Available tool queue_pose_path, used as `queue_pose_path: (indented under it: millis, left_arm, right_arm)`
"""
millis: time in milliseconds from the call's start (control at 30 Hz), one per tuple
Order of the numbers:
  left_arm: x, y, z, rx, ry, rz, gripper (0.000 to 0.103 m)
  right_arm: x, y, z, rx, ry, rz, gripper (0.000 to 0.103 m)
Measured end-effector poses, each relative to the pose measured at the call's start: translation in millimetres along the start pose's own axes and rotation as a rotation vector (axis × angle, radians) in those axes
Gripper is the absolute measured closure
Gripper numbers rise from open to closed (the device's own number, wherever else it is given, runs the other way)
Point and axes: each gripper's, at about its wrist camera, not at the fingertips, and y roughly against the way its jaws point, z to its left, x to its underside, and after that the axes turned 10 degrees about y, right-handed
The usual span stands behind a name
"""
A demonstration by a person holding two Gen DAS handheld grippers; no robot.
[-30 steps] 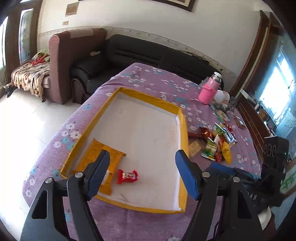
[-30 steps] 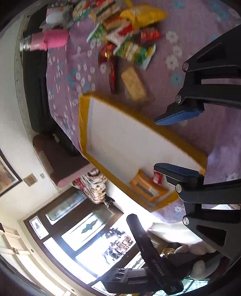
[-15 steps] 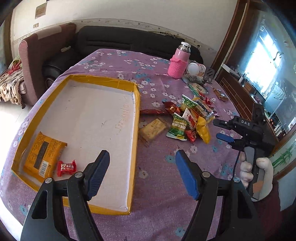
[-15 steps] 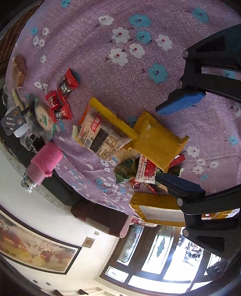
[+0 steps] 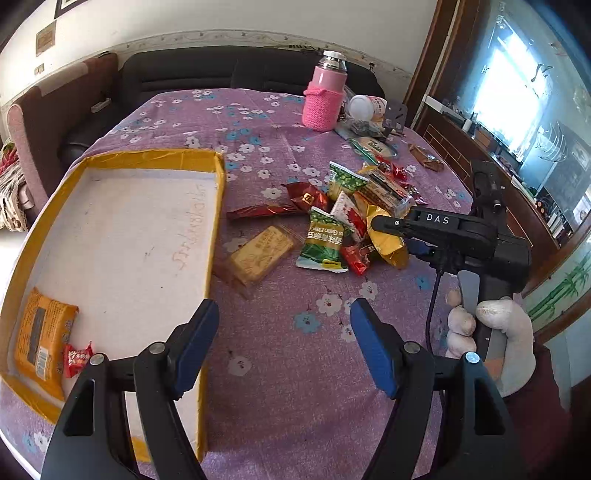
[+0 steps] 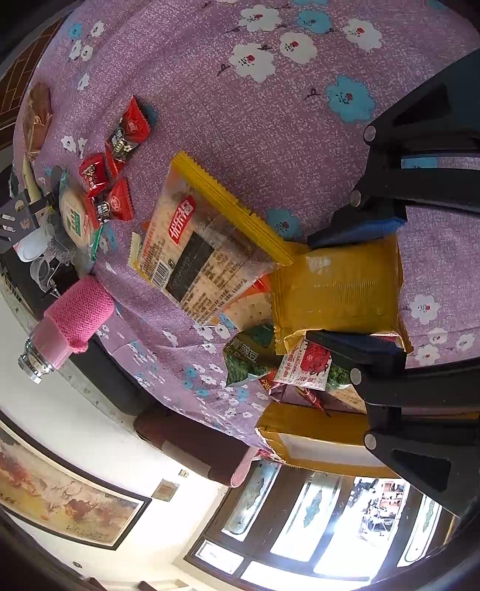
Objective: Organize snacks
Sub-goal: 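Grasp the green garlic pea bag with the left tool while the right tool holds the yellow packet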
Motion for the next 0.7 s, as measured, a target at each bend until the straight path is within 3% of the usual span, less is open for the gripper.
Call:
queue_pose_path:
  millis: [233, 433, 567, 600, 700]
  left_arm:
    - [-20, -41, -28, -0.003, -0.061, 0.019, 0.030]
    - [-41, -94, -50, -0.004, -0.156, 0.089, 0.030]
    - [-48, -120, -54, 0.011, -0.165, 0.143, 0.031]
    - [-48, -124, -55, 0.014, -0.167, 0.147, 0.037]
    - [-46, -130, -63, -0.007, -0.205, 0.149, 0.070]
  right_arm:
    - [5, 8, -19, -0.102, -0.021, -0.050, 0.059]
    - [2, 7, -27, -0.168, -0.058, -0.029, 0.059]
    - [0, 8, -27, -0.185, -0.064, -0.038, 0.059]
    - [0, 8, -26, -0.185, -0.060, -0.039, 0.059]
    - [-1, 9, -21, -0.187, -0.044, -0.045, 0.059]
